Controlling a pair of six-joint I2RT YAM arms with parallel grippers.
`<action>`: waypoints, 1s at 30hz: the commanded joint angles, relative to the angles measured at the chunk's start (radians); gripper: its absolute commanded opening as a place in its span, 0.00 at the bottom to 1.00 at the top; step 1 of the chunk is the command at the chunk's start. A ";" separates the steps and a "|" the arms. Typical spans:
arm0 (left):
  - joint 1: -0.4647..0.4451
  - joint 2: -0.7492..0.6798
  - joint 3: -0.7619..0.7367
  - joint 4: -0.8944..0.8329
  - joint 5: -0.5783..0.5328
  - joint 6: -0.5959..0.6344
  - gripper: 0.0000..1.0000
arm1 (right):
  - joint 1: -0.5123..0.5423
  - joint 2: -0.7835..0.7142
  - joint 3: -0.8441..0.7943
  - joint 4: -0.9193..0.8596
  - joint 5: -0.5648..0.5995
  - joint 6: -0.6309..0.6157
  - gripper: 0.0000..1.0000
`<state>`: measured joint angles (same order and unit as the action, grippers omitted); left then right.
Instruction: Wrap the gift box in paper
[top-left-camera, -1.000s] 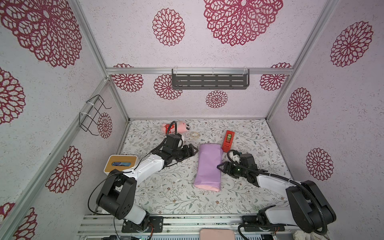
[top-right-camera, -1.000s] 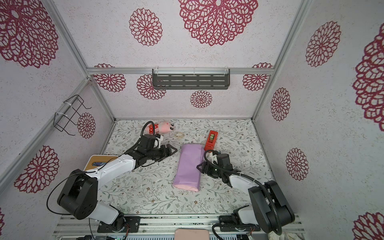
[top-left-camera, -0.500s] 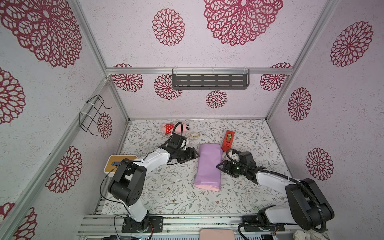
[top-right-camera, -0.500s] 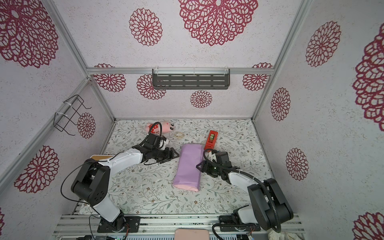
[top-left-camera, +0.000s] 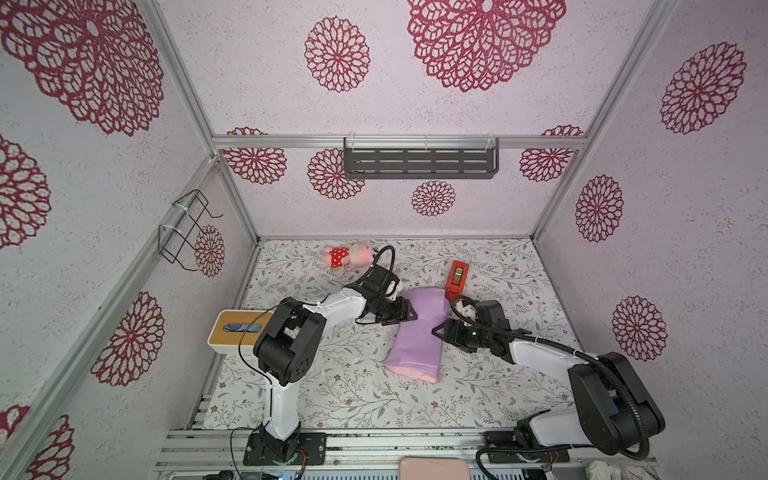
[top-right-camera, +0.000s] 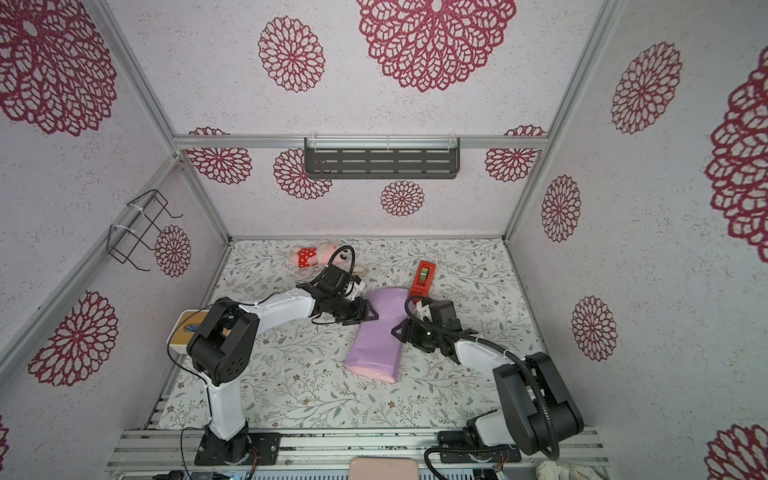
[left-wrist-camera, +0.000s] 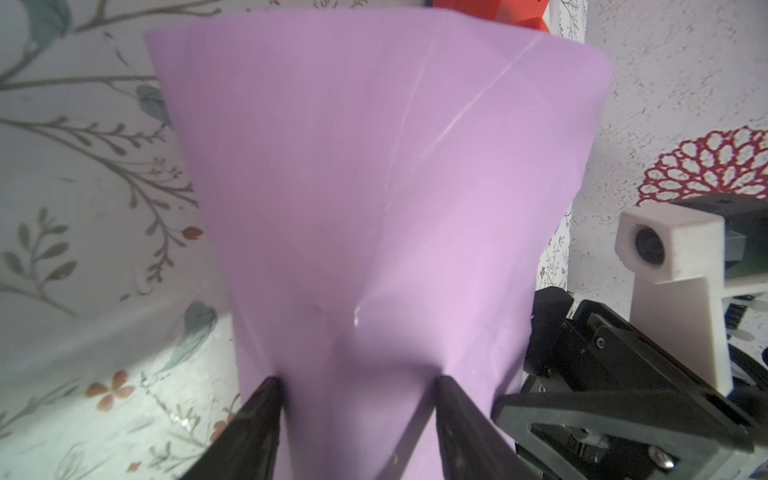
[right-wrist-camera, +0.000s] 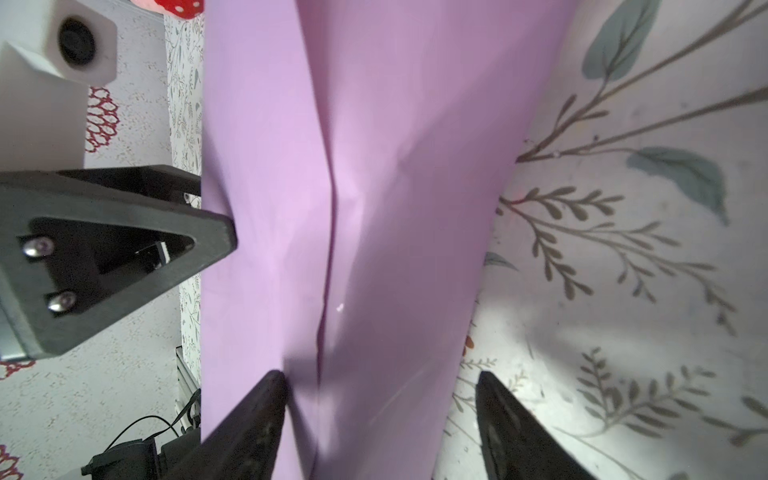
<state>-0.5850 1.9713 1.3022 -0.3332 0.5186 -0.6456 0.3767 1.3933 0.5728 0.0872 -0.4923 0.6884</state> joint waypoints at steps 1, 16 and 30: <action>-0.022 0.037 0.002 -0.051 -0.008 0.040 0.59 | 0.006 0.021 0.018 -0.097 0.051 -0.041 0.73; -0.018 0.006 -0.038 -0.150 -0.105 0.086 0.62 | -0.065 -0.060 0.135 -0.139 0.019 -0.022 0.77; -0.018 -0.038 -0.063 -0.118 -0.112 0.057 0.63 | -0.021 0.089 0.212 -0.080 0.027 -0.022 0.62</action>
<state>-0.5949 1.9396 1.2789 -0.3580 0.4564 -0.5987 0.3428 1.4738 0.7498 -0.0196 -0.4702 0.6651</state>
